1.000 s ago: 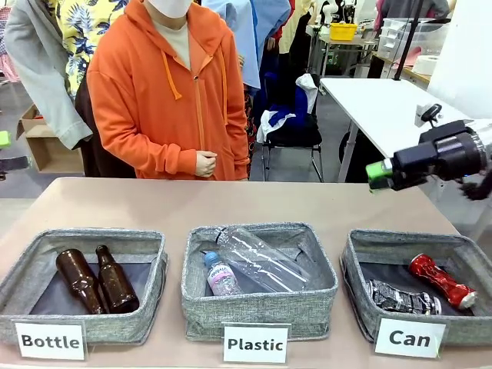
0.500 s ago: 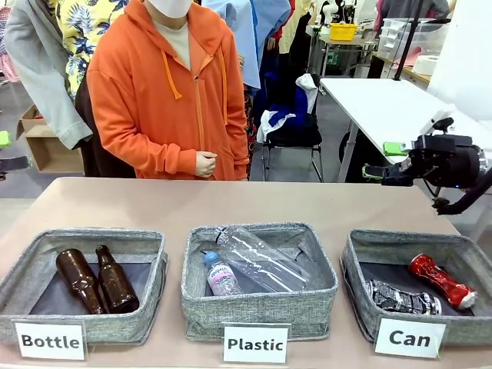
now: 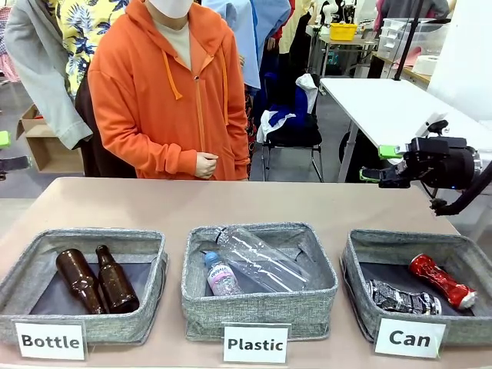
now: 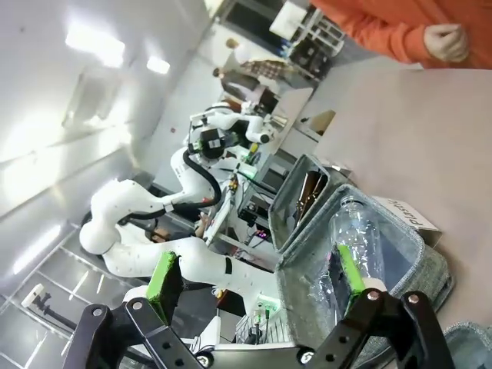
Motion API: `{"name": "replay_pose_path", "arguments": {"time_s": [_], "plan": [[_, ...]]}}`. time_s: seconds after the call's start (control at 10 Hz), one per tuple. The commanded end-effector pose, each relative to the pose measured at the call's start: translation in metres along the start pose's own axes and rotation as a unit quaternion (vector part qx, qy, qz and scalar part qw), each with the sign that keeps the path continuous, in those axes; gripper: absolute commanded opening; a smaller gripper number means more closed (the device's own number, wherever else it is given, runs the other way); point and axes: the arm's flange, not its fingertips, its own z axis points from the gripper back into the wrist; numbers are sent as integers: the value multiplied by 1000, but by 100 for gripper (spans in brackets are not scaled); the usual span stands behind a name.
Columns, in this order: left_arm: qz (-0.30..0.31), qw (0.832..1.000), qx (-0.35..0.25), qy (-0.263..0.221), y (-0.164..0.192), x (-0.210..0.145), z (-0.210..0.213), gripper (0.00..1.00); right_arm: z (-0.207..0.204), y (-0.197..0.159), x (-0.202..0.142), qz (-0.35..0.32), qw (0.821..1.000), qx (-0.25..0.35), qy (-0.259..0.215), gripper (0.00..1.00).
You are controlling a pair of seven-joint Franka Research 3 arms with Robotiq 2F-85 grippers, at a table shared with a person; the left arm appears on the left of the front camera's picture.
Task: Sort the can waste into the basket.
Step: Pick up the can waste from the table and place it in the right Fabric basket.
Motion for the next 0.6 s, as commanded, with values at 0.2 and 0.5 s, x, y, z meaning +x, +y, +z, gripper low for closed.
{"name": "replay_pose_path", "arguments": {"time_s": [0.2, 0.5], "plan": [[5, 1000, -3, -4, -3, 2, 0, 100, 1, 4, -2, 6, 1000, 8, -3, 100], [5, 1000, -3, -4, -3, 2, 0, 100, 1, 4, -2, 6, 1000, 8, -3, 100]]}}
